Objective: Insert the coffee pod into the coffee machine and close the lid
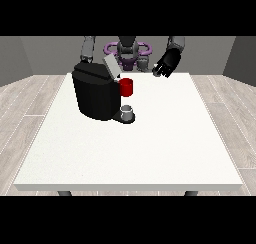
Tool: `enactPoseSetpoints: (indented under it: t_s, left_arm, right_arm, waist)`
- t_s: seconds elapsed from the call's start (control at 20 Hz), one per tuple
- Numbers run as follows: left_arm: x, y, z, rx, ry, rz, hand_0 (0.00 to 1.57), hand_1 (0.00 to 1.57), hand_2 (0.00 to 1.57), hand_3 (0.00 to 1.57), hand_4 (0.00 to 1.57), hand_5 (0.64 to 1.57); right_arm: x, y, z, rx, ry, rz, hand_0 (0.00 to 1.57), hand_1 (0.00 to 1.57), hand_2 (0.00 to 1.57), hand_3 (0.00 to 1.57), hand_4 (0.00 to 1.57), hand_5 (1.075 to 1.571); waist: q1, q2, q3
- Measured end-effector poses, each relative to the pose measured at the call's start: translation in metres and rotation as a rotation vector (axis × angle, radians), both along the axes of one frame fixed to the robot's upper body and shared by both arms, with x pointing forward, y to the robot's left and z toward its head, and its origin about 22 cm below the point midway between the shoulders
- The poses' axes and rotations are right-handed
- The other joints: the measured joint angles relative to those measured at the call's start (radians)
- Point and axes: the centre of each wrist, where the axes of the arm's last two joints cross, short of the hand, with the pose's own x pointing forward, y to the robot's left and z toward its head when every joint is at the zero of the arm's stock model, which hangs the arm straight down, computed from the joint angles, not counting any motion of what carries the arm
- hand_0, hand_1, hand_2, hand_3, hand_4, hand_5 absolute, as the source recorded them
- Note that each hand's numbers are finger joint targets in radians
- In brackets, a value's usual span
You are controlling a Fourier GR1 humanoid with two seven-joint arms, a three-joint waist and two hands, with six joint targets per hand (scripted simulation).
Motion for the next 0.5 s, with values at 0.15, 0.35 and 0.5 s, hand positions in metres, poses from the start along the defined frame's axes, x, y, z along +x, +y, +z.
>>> enactPoseSetpoints:
  t_s: [0.15,0.35,0.5]
  left_arm:
    - [0.002,-0.008,0.005,0.002,0.019,0.01,1.33,1.33,1.35,1.32,0.59,1.571]
    - [0.01,-0.014,0.028,-0.014,-0.002,0.017,1.38,1.38,1.4,1.38,0.52,1.571]
    - [0.019,-0.017,0.055,-0.055,-0.034,0.035,1.22,1.22,1.27,1.29,0.51,1.571]
  right_arm:
    - [-0.003,-0.002,0.0,0.001,0.012,0.015,0.0,0.0,0.0,0.0,0.0,1.571]
    - [0.002,0.007,0.01,0.018,-0.015,0.053,0.0,0.0,0.0,0.0,0.0,1.571]
    - [0.011,0.014,0.024,0.036,-0.05,0.079,0.0,0.0,0.0,0.0,0.0,1.571]
  waist:
    - [-0.02,-0.03,-0.0001]
    - [-0.056,-0.023,-0.0002]
    - [-0.082,0.001,-0.0003]
